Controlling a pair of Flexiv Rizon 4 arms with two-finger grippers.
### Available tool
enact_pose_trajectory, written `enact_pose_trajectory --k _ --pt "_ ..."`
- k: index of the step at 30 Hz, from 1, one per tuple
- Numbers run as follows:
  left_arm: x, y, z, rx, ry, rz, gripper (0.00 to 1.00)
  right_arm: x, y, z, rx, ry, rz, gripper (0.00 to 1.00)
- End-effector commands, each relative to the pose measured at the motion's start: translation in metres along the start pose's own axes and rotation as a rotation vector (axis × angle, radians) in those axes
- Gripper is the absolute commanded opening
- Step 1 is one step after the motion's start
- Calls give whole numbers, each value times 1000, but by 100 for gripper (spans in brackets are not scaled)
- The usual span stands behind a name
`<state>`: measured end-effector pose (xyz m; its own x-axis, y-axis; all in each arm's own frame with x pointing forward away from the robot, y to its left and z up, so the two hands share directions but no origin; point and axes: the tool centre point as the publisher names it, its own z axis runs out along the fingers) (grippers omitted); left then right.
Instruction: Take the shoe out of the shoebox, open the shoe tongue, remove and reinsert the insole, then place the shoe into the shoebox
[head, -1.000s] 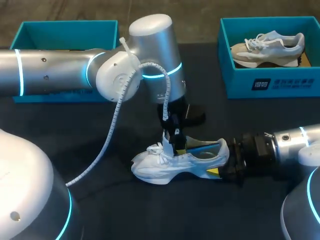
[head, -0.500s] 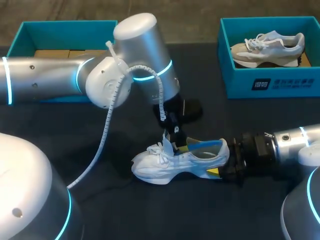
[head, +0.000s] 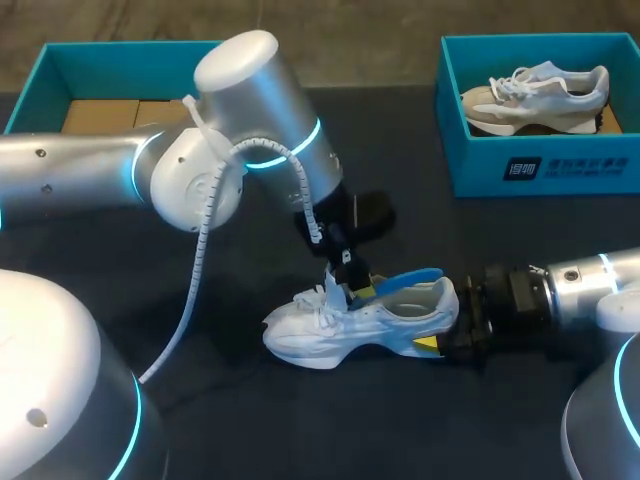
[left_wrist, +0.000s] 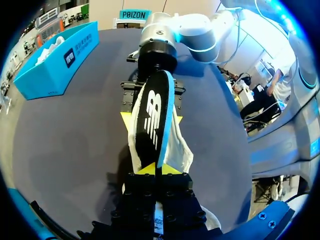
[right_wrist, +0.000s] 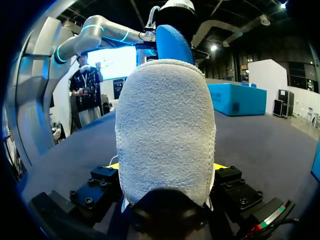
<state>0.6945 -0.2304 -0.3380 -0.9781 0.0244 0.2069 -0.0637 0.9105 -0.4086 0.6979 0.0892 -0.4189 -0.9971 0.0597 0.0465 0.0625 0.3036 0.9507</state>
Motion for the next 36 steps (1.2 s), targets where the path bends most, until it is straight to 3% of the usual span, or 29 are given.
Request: enact_pose_trajectory --k 1,3,6,7,17,23,36 --pt "1 -5 2 -23 -15 7 0 1 0 1 4 -1 1 0" --pt "1 -9 2 -37 -18 16 24 1 0 1 4 -1 1 0" --pt "0 -13 1 -42 -29 19 44 1 0 1 4 -1 1 0" --pt "1 -14 0 -44 -38 21 47 1 0 1 4 -1 1 0" --pt "15 -24 -14 -61 -138 74 56 1 0 1 4 -1 1 0" --pt "27 -29 -15 -57 -234 89 54 1 0 1 4 -1 1 0" --pt "27 -44 1 -60 -400 68 65 1 0 1 4 -1 1 0"
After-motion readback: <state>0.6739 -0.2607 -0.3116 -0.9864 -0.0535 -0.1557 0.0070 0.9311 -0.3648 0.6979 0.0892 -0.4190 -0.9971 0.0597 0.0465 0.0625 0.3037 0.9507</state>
